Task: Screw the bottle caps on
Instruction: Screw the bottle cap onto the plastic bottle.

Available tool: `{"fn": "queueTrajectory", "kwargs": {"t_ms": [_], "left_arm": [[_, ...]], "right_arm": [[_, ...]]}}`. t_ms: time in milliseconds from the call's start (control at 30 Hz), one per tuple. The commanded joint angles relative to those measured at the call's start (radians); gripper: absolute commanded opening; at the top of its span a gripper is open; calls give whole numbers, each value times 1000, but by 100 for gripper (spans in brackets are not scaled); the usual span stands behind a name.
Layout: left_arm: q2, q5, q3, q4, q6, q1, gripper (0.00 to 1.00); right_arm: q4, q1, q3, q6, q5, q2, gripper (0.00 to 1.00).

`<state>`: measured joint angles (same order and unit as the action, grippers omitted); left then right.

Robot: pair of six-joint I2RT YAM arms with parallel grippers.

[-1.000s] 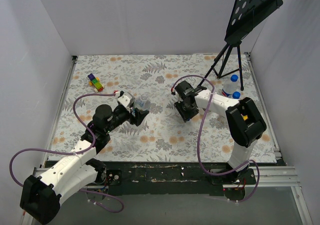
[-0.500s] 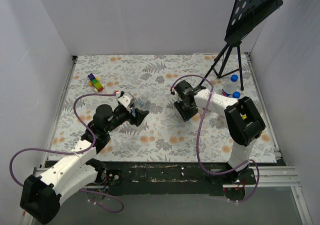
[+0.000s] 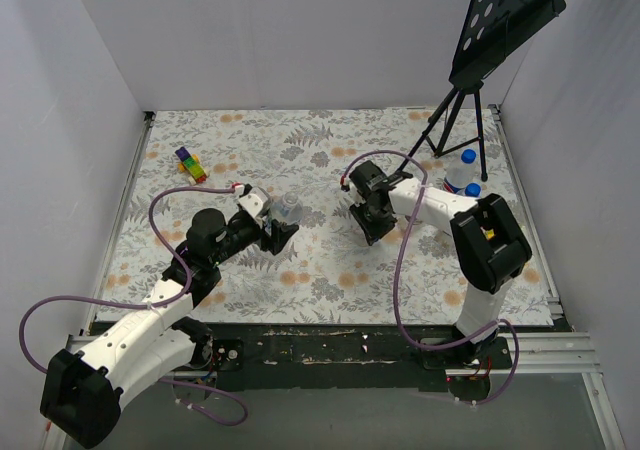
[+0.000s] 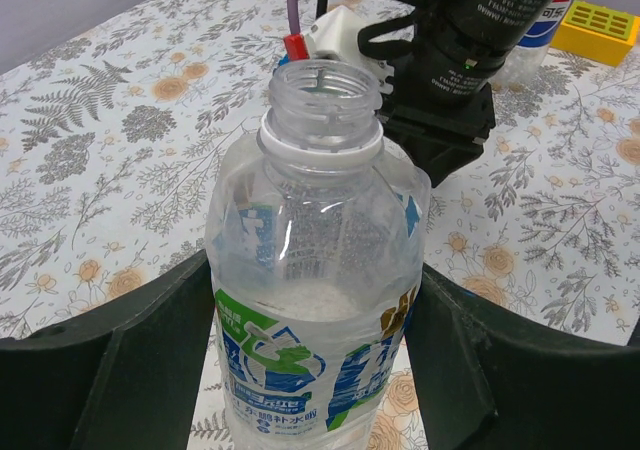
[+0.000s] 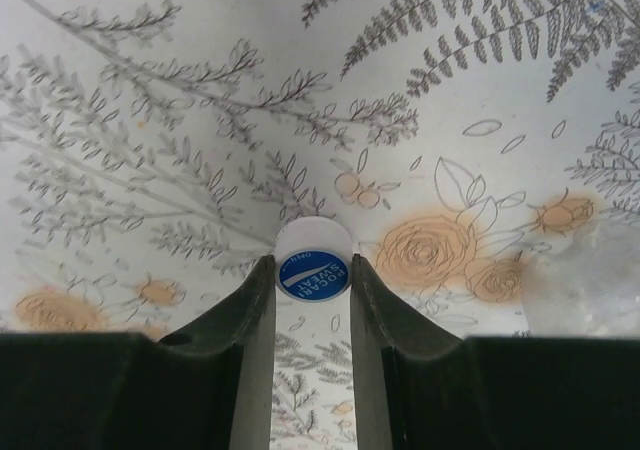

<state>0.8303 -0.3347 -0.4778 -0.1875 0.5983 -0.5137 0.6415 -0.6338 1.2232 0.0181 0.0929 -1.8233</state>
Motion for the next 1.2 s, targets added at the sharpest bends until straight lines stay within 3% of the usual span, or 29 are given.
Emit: {"fn": "queueTrajectory", "kwargs": {"t_ms": [0, 233, 433, 667, 1167], "left_arm": [[-7, -111, -25, 13, -78, 3, 7], [-36, -346, 2, 43, -213, 3, 8], [-23, -483, 2, 56, -246, -2, 7], [-8, -480, -8, 85, -250, -29, 6], [-5, -523, -18, 89, -252, -42, 4]], "right_arm": [[58, 3, 53, -48, -83, 148, 23], [151, -70, 149, -153, -289, 383, 23], [234, -193, 329, -250, -361, 469, 22], [345, -377, 512, -314, -280, 411, 23], [354, -449, 516, -369, -291, 349, 23]]}}
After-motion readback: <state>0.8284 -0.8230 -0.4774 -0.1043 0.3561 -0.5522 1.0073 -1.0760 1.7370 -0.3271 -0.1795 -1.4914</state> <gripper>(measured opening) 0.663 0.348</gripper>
